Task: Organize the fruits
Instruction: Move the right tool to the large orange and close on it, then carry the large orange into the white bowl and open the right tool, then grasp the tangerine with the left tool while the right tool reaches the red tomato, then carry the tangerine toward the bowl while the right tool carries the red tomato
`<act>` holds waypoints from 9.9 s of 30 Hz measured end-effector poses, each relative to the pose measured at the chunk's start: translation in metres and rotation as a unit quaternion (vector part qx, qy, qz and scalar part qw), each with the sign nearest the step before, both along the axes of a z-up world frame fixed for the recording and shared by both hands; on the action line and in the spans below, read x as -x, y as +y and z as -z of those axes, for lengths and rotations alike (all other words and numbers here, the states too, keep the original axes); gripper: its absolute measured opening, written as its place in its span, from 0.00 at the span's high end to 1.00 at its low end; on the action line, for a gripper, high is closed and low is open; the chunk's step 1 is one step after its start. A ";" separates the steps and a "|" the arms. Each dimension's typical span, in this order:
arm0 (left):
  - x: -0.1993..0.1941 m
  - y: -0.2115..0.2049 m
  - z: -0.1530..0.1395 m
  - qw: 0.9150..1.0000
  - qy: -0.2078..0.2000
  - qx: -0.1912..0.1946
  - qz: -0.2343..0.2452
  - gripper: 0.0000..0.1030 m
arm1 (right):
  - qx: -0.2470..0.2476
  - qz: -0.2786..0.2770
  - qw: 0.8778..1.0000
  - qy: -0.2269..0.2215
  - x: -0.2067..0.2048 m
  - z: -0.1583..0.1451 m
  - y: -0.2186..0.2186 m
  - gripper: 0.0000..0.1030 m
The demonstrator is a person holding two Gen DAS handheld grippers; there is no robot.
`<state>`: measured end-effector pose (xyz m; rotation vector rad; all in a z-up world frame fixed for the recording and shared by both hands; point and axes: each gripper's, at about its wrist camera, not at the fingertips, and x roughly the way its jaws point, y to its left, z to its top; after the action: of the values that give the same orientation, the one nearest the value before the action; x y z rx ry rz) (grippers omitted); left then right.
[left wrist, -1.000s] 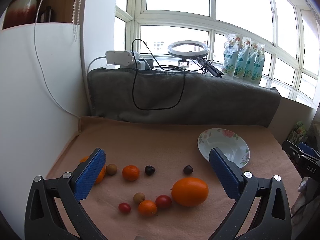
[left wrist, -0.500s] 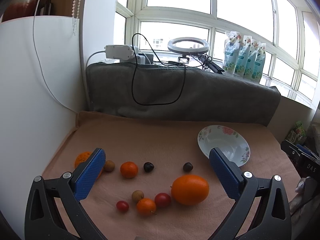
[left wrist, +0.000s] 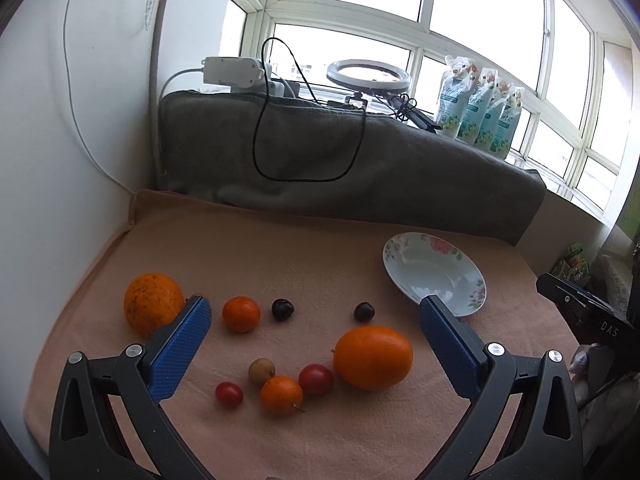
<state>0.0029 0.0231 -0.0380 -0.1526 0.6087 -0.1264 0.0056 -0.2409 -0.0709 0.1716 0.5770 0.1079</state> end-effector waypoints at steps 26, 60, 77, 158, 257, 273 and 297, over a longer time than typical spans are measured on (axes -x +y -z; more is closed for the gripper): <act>-0.020 -0.034 0.070 0.986 0.114 0.037 0.119 0.35 | -0.005 -0.204 0.969 0.139 -0.053 0.050 0.080 0.05; -0.037 -0.038 0.084 0.982 0.123 0.035 0.136 0.49 | -0.069 -0.262 0.935 0.227 -0.100 0.089 0.113 0.17; -0.040 -0.042 0.084 0.983 0.118 0.013 0.142 0.49 | -0.087 -0.267 0.930 0.239 -0.103 0.096 0.123 0.28; -0.065 -0.090 0.049 0.985 0.075 0.018 0.154 0.48 | -0.051 -0.095 0.991 0.083 -0.090 0.025 -0.003 0.20; -0.003 0.026 0.110 0.990 0.120 0.040 0.062 0.68 | -0.129 -0.345 0.888 0.276 -0.099 0.117 0.178 0.67; 0.000 0.018 0.090 0.991 0.103 0.047 0.075 0.69 | -0.153 -0.320 0.903 0.242 -0.100 0.094 0.146 0.67; -0.060 -0.071 0.058 0.983 0.065 0.050 0.165 0.69 | -0.113 -0.143 0.973 0.140 -0.100 0.045 -0.007 0.67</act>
<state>0.0626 -0.0483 -0.0963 -0.1568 0.7554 -0.4712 0.1057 -0.2482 -0.1155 0.3272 0.8692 0.4346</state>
